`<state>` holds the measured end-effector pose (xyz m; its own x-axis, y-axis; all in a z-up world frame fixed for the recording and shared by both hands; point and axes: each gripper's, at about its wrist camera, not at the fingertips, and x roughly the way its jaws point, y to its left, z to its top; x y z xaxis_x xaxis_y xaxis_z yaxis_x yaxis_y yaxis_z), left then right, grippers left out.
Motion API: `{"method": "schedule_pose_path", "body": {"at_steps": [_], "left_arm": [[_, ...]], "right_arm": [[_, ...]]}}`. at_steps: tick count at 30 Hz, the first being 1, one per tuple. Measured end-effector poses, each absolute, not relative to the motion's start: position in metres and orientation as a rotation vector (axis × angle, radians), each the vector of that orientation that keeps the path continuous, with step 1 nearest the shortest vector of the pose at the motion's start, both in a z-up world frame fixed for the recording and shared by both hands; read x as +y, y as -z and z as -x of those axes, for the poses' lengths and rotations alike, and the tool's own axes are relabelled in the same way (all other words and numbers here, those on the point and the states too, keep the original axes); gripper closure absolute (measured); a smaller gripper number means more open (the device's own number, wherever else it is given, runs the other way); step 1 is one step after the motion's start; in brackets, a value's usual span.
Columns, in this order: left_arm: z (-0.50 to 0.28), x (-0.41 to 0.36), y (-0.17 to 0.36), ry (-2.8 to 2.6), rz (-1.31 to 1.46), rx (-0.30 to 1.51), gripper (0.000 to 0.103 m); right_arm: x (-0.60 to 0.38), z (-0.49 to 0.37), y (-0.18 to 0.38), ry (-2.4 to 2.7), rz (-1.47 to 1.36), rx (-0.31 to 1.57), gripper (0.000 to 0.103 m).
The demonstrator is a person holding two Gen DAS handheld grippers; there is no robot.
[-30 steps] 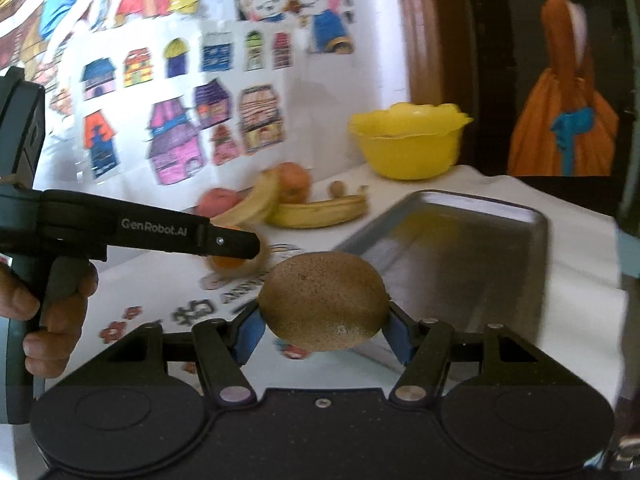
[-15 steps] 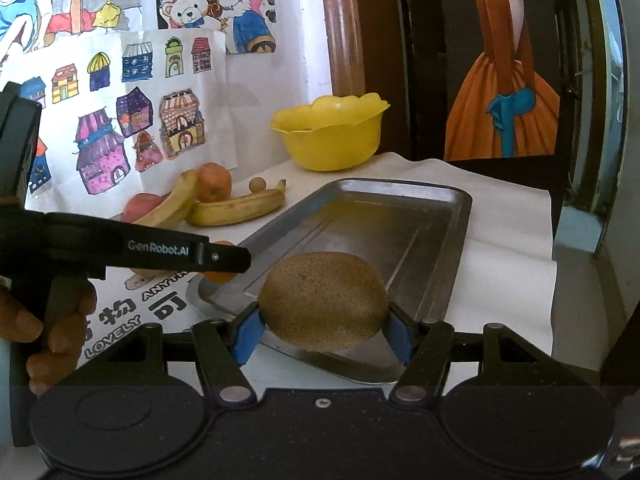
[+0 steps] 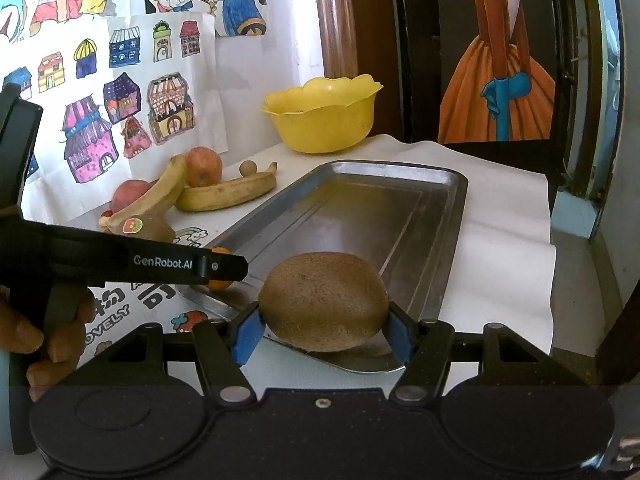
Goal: Organize fruits
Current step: 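Carry the mandarin in the left gripper while the right gripper carries the kiwi over the tray, then open the right gripper to drop the kiwi while the left gripper releases the mandarin into the tray, then lift both open tools away from the tray back toward the fruit pile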
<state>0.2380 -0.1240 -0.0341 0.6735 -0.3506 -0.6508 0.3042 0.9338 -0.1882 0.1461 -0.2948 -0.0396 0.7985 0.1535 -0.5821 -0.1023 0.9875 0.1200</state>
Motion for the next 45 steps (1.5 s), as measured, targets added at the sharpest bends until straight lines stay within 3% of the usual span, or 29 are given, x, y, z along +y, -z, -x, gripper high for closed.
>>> {"method": "schedule_pose_path", "body": {"at_steps": [22, 28, 33, 35, 45], "left_arm": [[-0.241, -0.125, 0.038, 0.373, 0.078, 0.76, 0.067], [-0.239, -0.124, 0.035, 0.38, 0.094, 0.755, 0.048], [-0.231, -0.12, 0.027, 0.377, 0.107, 0.731, 0.033], [-0.224, -0.115, 0.021, 0.357, 0.119, 0.713, 0.018], [-0.164, -0.067, -0.03, 0.292, 0.182, 0.58, 0.002]], "right_arm": [[-0.297, -0.151, 0.042, -0.113, -0.096, 0.659, 0.036], [-0.297, -0.149, 0.041, -0.109, -0.101, 0.645, 0.035], [-0.301, -0.141, 0.036, -0.111, -0.119, 0.62, 0.026], [-0.302, -0.135, 0.031, -0.112, -0.126, 0.605, 0.024], [-0.291, -0.074, -0.024, -0.122, -0.122, 0.466, 0.002]]}}
